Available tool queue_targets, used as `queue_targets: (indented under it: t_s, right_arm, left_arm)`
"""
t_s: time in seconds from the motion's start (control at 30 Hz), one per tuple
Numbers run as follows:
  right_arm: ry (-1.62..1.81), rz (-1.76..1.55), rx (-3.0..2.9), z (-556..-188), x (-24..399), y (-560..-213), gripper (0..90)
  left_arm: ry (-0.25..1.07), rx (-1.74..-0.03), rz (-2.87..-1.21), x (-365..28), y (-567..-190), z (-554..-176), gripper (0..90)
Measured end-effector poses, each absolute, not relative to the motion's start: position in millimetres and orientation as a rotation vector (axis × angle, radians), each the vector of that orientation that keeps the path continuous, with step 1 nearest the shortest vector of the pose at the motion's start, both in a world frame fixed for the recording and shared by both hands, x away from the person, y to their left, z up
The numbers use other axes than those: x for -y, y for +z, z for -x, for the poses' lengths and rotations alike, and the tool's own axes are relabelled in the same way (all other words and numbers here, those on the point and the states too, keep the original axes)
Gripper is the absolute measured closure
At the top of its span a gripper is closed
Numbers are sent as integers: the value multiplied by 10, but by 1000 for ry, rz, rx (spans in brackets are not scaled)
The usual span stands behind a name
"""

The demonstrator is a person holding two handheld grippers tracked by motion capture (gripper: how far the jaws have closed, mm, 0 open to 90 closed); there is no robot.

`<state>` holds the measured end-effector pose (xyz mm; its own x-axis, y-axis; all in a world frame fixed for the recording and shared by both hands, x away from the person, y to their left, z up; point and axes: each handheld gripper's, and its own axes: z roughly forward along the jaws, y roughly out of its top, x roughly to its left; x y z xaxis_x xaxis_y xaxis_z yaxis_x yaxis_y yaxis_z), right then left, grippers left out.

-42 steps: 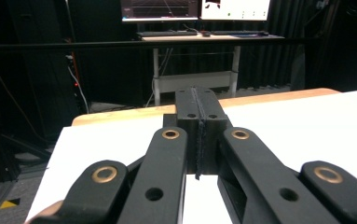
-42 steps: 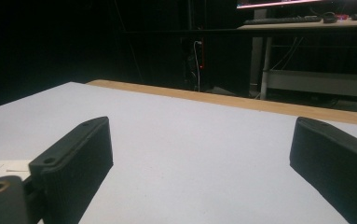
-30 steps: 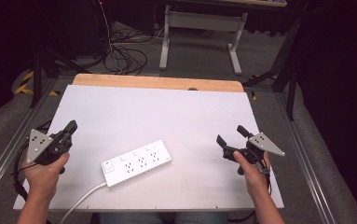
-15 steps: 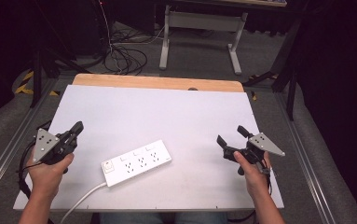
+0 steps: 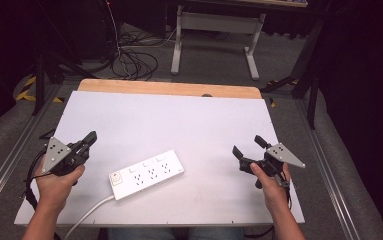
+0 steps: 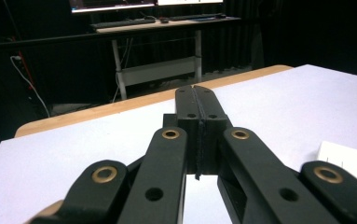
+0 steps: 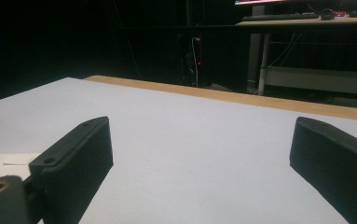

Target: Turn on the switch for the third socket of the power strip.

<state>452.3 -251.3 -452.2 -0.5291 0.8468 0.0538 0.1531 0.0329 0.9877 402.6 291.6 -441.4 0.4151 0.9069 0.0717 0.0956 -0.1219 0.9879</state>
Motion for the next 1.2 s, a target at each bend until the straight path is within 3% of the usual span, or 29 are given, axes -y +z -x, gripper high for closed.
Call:
queue_targets:
  t_s: [1.2]
  right_arm:
    - [1526, -1002, -1762, -4513, 2481, -4548, 65]
  left_arm:
    - [826, -842, -1609, -2698, -4408, -4073, 898]
